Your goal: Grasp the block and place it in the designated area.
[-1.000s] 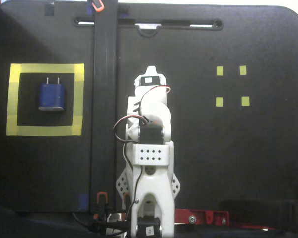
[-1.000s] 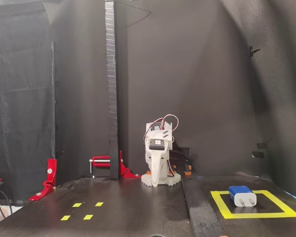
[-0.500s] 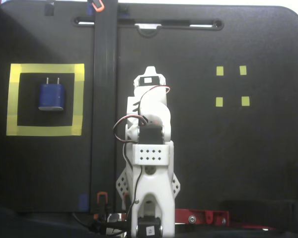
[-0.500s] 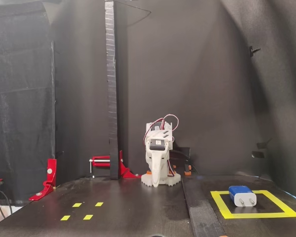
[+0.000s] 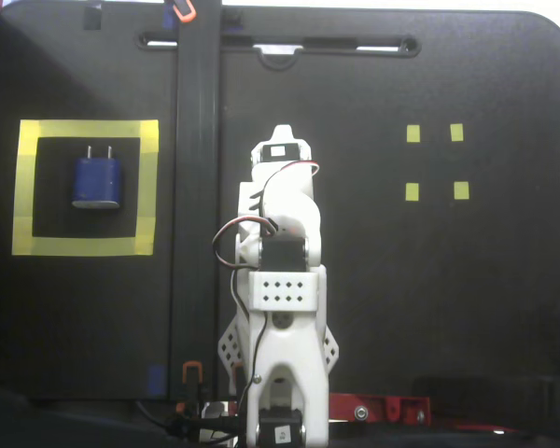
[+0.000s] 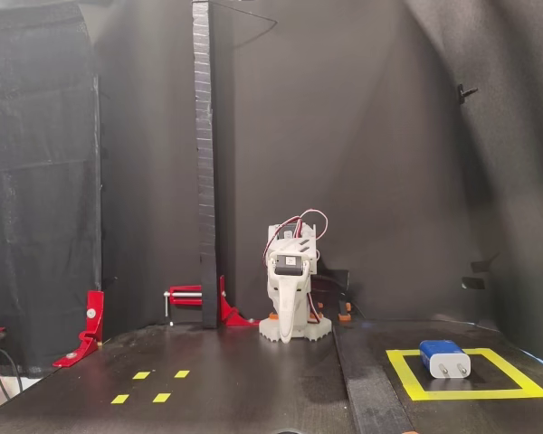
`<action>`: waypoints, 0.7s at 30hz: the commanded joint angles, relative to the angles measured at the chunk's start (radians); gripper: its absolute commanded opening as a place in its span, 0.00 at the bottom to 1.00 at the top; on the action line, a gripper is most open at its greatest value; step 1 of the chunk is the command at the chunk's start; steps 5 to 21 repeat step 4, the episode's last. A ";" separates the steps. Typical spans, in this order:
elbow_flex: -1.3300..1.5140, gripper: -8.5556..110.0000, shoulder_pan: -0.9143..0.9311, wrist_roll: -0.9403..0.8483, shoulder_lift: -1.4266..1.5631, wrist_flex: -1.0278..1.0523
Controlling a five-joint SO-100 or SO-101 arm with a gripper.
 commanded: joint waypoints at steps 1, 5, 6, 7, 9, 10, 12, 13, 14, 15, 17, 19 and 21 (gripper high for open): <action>0.006 0.07 0.002 -0.003 0.011 0.003; 0.006 0.07 0.002 -0.003 0.011 0.003; 0.006 0.07 0.002 -0.003 0.011 0.003; 0.006 0.07 0.002 -0.003 0.011 0.003; 0.006 0.07 0.002 -0.003 0.011 0.003; 0.006 0.07 0.002 -0.003 0.011 0.003; 0.006 0.07 0.002 -0.003 0.011 0.003; 0.006 0.07 0.002 -0.003 0.011 0.003; 0.006 0.07 0.002 -0.003 0.011 0.003; 0.006 0.07 0.002 -0.003 0.011 0.003; 0.006 0.07 0.002 -0.003 0.011 0.003; 0.006 0.07 0.002 -0.003 0.011 0.003; 0.006 0.07 0.002 -0.003 0.011 0.003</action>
